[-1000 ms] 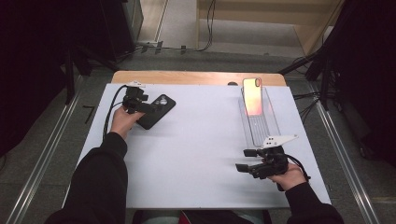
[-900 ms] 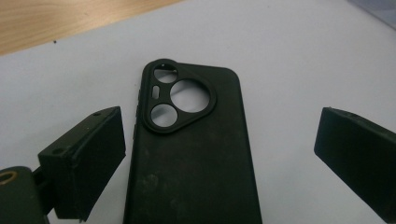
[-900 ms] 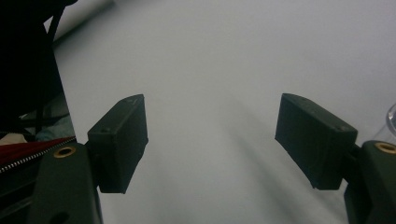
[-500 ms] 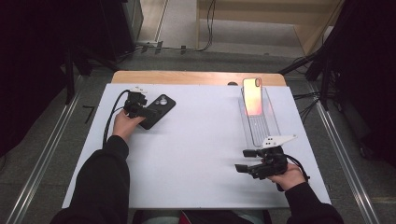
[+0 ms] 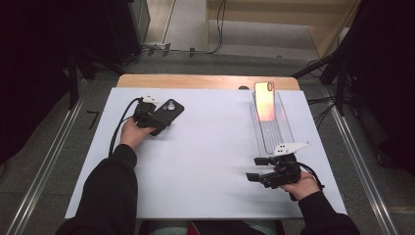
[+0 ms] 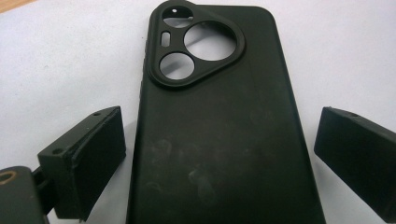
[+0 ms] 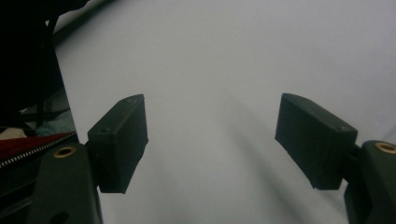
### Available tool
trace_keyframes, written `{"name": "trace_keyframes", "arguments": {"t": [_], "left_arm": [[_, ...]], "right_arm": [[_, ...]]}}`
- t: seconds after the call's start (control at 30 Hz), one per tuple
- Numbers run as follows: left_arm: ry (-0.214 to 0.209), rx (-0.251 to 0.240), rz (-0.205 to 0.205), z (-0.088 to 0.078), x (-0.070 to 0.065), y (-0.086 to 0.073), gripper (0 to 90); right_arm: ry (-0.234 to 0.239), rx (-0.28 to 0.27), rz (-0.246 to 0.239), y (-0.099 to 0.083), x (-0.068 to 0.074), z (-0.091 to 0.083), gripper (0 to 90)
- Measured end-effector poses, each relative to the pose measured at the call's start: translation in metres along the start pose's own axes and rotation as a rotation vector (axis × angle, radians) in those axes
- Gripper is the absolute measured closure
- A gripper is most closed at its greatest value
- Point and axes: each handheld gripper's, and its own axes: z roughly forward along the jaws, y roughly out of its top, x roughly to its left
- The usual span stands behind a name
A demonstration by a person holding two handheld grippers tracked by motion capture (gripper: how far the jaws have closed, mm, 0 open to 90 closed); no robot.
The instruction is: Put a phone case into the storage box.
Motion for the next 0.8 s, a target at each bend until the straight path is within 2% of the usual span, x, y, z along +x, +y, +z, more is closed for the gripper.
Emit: {"name": "trace_keyframes", "arguments": {"t": [0.1,0.3,0.4,0.47,0.53,0.7,0.8], "left_arm": [[0.024,0.011,0.024,0.0014,-0.0029,0.0004,2.6],[0.036,0.009,0.019,0.0012,-0.0044,0.0,3.0],[0.043,-0.003,0.013,-0.0005,-0.0059,-0.0012,7.0],[0.043,-0.015,0.013,-0.0019,-0.0059,-0.0022,13.2],[0.045,-0.014,0.011,-0.002,-0.0062,-0.0021,13.5],[0.066,0.013,0.003,-0.003,-0.0097,0.0011,14.9],[0.056,0.021,-0.001,-0.004,-0.0096,0.0018,15.6]], "right_arm": [[0.0,0.004,-0.001,0.0,0.0008,0.0003,23.4],[-0.001,0.005,-0.006,0.0002,0.0011,0.001,23.5],[-0.002,0.006,-0.005,0.0002,0.0011,0.0009,23.4],[-0.003,0.007,-0.005,0.0001,0.0012,0.001,23.5],[-0.004,0.007,-0.007,0.0001,0.0014,0.0013,23.4],[-0.003,0.01,-0.008,0.0002,0.0015,0.0017,23.5],[-0.003,0.01,-0.007,-0.0001,0.0009,0.002,23.4]]}}
